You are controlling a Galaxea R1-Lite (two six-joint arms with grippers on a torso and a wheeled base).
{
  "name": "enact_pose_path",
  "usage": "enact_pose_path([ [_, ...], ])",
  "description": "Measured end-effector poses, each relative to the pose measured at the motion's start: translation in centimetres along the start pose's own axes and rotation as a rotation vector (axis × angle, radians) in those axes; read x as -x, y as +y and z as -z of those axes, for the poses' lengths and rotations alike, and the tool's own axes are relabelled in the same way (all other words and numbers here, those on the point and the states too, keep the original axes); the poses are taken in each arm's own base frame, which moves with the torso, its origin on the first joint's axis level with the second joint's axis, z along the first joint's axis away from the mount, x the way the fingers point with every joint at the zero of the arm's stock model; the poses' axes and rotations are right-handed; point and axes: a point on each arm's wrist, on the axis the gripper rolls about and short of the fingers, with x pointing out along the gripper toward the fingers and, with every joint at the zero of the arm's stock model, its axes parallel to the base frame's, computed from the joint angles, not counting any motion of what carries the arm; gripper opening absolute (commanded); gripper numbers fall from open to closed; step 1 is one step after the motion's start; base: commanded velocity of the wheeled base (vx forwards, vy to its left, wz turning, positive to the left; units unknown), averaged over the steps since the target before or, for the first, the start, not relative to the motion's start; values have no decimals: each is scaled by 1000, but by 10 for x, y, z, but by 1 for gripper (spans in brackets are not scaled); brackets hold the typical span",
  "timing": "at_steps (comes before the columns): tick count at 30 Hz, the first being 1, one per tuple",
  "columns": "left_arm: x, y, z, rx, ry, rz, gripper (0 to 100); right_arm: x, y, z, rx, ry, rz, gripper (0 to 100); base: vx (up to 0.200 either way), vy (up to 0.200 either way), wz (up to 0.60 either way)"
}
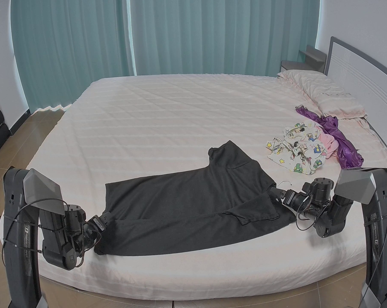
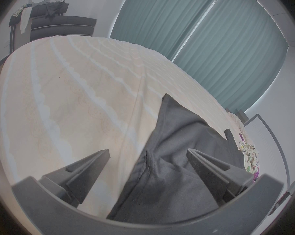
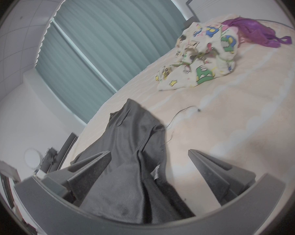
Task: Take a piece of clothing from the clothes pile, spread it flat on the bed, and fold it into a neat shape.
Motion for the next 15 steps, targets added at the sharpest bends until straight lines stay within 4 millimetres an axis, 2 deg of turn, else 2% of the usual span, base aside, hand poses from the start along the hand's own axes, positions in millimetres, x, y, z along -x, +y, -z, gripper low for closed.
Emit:
enact_pose_path([
  [5, -2, 1, -10, 9, -32, 4, 100, 10, 8, -14, -90, -73, 67, 100, 0, 0, 0],
  [8, -2, 1, -14, 17, -46, 6, 100, 19, 22, -19, -158, -83, 69, 100, 0, 0, 0],
  [10, -1, 1, -16, 24, -53, 10, 100, 26, 39, -13, -202, -57, 66, 100, 0, 0, 0],
  [15, 1, -1, -20, 33, -61, 18, 100, 39, 67, 10, -298, -8, 103, 100, -200, 0, 0],
])
